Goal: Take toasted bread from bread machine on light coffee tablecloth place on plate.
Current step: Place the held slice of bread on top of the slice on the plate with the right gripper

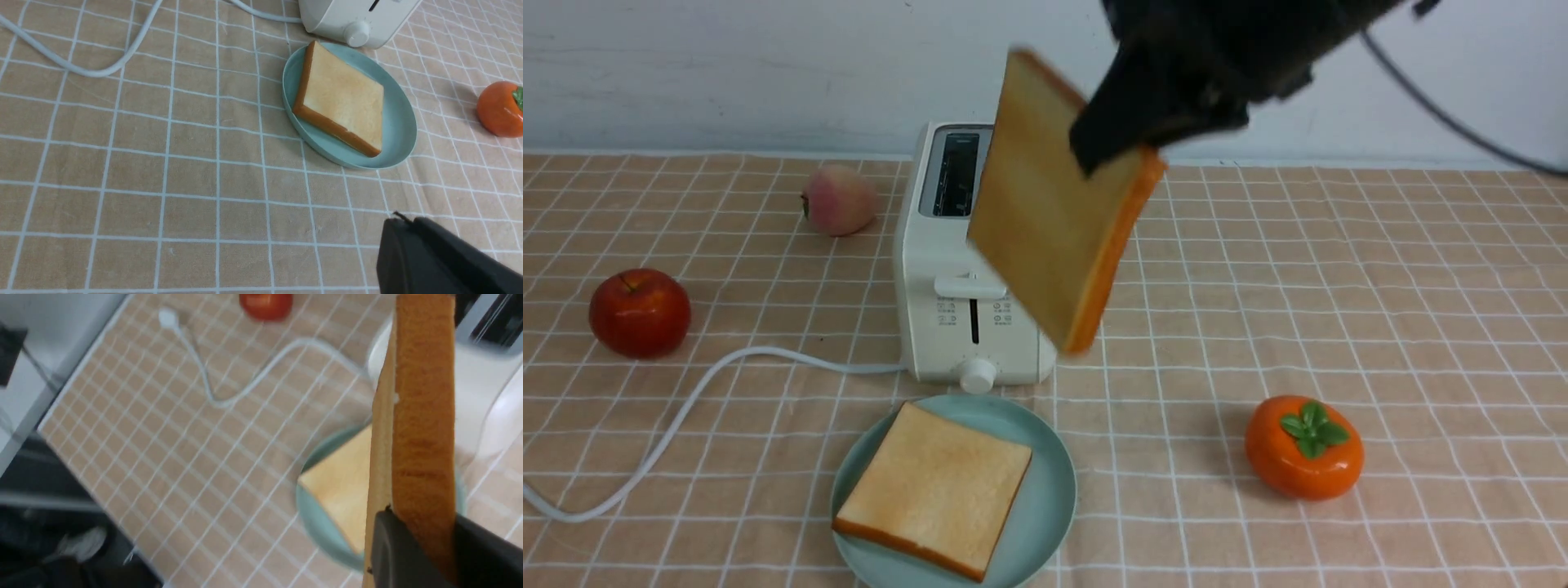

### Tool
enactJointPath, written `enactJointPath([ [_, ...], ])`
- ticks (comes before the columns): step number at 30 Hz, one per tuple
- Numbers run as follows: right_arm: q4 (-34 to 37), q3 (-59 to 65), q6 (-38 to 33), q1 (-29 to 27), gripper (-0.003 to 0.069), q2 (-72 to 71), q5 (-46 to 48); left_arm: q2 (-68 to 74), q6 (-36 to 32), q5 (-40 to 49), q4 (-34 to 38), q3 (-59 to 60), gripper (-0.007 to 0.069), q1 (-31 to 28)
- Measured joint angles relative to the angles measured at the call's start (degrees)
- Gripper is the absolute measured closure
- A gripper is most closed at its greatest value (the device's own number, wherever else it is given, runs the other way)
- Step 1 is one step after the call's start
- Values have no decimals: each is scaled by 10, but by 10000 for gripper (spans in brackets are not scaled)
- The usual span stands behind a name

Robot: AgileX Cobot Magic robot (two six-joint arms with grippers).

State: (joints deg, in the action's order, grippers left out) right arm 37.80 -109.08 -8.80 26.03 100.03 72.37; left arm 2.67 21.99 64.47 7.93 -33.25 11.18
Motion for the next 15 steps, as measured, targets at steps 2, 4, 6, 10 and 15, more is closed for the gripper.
enactJointPath([
  [2,57,77,-37,0,552,10,-5,0,0,-7,1,1,638,0],
  [4,149,169,-112,5,552,35,-28,0,0,-14,1,1,638,0],
  [6,185,200,-151,8,552,50,-50,0,0,-16,1,1,638,0],
  [10,266,251,-226,13,552,98,-107,0,0,-20,1,1,638,0],
  [15,278,253,-236,21,476,135,-151,0,0,-20,1,1,638,0],
])
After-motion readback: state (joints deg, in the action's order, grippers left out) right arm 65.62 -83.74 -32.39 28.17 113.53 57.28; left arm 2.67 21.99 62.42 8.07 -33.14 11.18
